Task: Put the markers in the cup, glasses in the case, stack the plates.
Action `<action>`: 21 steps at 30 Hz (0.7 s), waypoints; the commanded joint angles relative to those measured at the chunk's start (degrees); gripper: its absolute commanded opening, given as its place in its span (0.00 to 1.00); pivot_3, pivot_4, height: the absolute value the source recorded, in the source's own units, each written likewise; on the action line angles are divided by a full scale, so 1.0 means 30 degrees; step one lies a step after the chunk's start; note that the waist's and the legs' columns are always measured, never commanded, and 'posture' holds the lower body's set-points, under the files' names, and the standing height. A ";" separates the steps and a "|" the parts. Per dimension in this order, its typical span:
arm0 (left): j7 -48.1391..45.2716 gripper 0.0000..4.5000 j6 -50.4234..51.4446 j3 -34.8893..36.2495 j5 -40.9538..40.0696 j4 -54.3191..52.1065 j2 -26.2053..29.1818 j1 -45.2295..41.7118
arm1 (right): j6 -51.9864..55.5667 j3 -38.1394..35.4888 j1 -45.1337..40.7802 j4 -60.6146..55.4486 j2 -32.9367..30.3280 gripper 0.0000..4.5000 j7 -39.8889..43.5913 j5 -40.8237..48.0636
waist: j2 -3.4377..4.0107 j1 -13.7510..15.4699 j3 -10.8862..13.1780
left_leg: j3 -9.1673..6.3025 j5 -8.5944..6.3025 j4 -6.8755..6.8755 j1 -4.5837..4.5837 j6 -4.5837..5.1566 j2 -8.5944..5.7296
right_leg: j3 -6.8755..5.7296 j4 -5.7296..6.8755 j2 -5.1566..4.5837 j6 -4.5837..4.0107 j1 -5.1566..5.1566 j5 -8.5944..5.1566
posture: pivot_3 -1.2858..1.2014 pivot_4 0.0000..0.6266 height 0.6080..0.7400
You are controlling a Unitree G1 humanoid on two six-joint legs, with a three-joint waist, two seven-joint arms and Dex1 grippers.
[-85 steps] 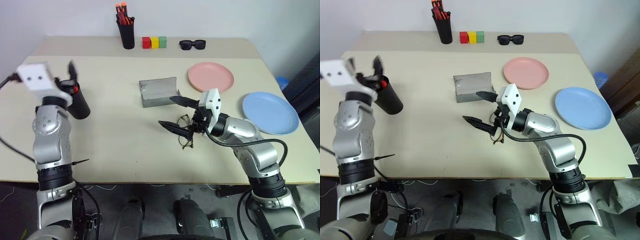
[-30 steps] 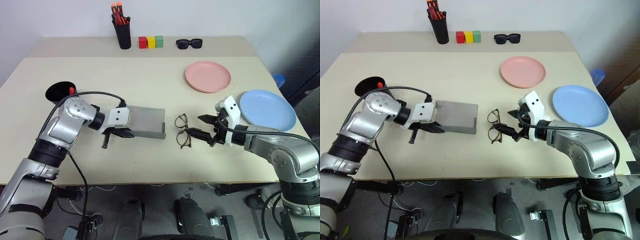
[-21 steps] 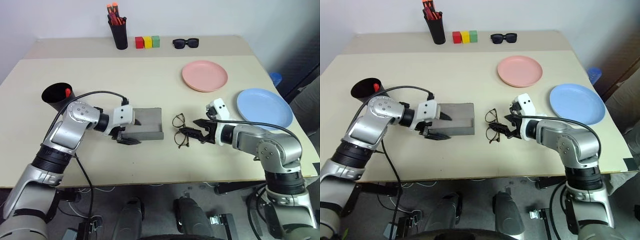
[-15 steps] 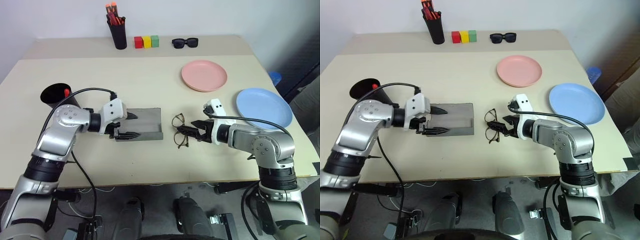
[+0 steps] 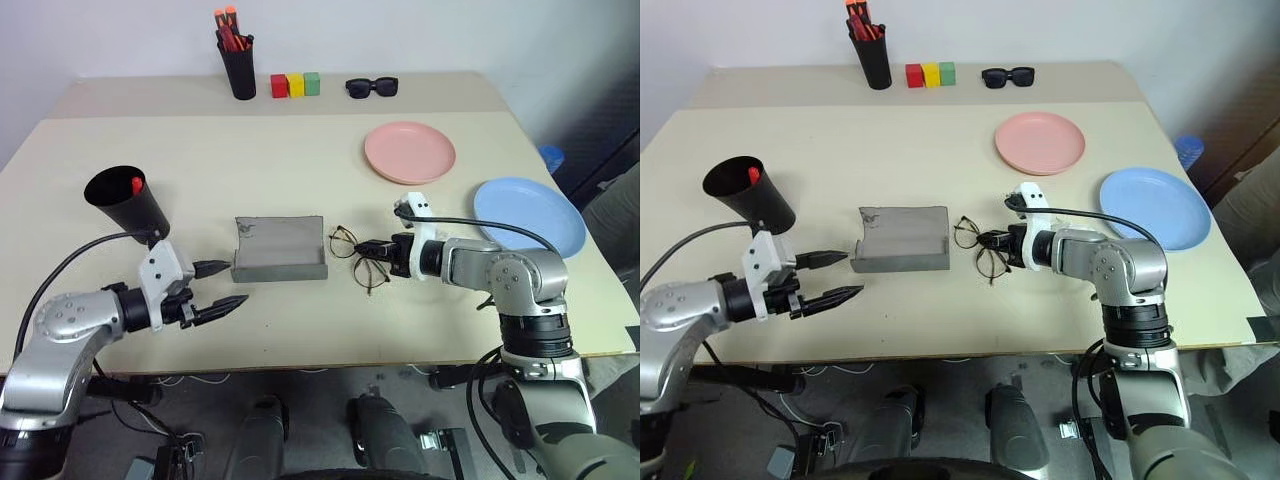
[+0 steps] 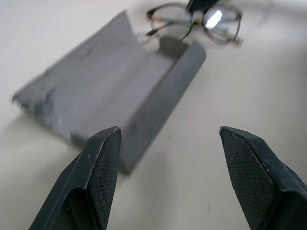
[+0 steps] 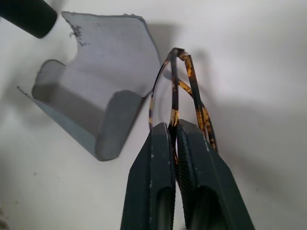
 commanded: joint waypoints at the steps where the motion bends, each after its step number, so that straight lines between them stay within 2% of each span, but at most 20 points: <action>1: 0.1332 0.74 -0.0153 0.1329 -0.0343 -0.0874 -0.0337 0.0683 | -0.1077 0.1108 -0.0567 -0.2029 -0.1092 0.02 0.0954 -0.0620 | -0.0001 0.0029 -0.0001 | -0.0003 0.0000 0.0001 0.0000 0.0000 0.0000 | -0.0003 -0.0002 0.0001 0.0000 0.0001 0.0000 | 0.52 0.24 1.00; 6: 0.2751 0.74 -0.0394 0.2414 -0.0464 -0.0937 -0.1291 0.2495 | -0.2807 0.3060 -0.2262 -0.4103 -0.2331 0.02 0.3167 -0.1096 | 0.0013 -0.0066 0.0008 | 0.0028 -0.0002 -0.0006 -0.0002 0.0001 0.0004 | 0.0015 -0.0012 -0.0004 -0.0001 -0.0016 -0.0001 | 0.52 0.24 1.00; 9: 0.3143 0.74 -0.0517 0.2761 -0.0652 -0.0795 -0.1697 0.3154 | -0.3825 0.4371 -0.3768 -0.3762 -0.2153 0.02 0.4332 -0.1646 | 0.0012 -0.0078 0.0006 | 0.0025 -0.0002 -0.0007 0.0001 0.0001 0.0019 | 0.0009 -0.0012 0.0011 -0.0015 -0.0023 0.0001 | 0.52 0.24 1.00; 16: 0.3383 0.74 -0.0715 0.2916 -0.0939 -0.0358 -0.1722 0.3460 | -0.7162 0.7672 -0.6811 0.0665 -0.0340 0.02 0.8004 -0.3633 | 0.0008 -0.0009 0.0005 | 0.0031 -0.0002 -0.0001 -0.0005 0.0000 0.0015 | 0.0008 -0.0031 -0.0002 -0.0023 -0.0016 0.0002 | 0.52 0.24 1.00; 21: 0.3639 0.74 -0.0812 0.2936 -0.1097 -0.0433 -0.1685 0.3617 | -0.9152 0.8989 -0.8052 0.4554 0.1013 0.02 0.9926 -0.5267 | 0.0009 -0.0023 0.0005 | 0.0027 -0.0002 -0.0007 -0.0004 -0.0001 0.0016 | 0.0004 -0.0027 0.0002 -0.0023 -0.0025 0.0004 | 0.52 0.24 1.00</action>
